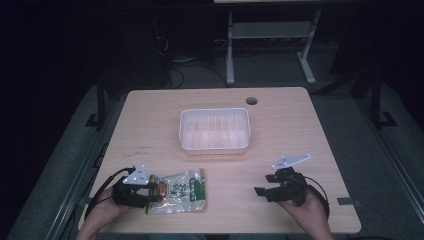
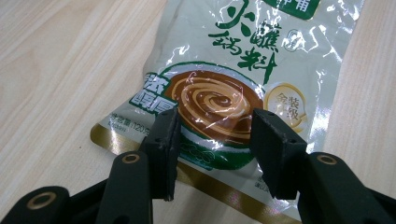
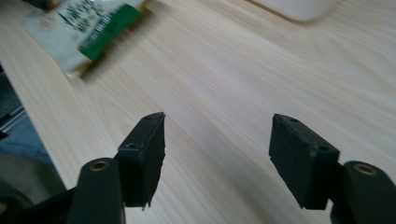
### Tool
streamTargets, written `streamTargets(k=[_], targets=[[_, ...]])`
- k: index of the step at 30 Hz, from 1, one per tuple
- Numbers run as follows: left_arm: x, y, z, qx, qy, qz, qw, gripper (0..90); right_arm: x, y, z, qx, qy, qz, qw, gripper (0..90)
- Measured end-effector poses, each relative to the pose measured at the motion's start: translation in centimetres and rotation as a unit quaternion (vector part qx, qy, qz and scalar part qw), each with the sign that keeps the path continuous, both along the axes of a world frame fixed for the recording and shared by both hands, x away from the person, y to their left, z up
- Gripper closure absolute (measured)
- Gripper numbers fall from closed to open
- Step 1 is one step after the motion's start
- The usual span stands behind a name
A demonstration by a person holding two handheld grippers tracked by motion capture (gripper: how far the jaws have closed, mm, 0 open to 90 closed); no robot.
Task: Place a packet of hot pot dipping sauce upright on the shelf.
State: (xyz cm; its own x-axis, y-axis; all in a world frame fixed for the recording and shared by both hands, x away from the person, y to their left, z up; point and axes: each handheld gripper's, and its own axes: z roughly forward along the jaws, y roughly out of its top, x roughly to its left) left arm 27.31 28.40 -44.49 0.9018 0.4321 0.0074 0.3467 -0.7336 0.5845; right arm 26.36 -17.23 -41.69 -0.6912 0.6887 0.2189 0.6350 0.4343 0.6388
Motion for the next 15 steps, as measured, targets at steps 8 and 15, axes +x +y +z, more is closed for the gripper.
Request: streamTargets(k=[8, 15], targets=[[0.0, -0.1, -0.1, 0.001, 0.003, 0.001, 1.0, 53.5, 1.9, 5.2, 1.2, 0.012, 0.048, 0.049, 0.9976, 40.9], [0.0, -0.2, -0.3, 0.002, 0.002, 0.001, 1.0, 53.9, 3.6, 9.3, 1.2, 0.005, 0.07, 0.074, 0.9948, 41.8]])
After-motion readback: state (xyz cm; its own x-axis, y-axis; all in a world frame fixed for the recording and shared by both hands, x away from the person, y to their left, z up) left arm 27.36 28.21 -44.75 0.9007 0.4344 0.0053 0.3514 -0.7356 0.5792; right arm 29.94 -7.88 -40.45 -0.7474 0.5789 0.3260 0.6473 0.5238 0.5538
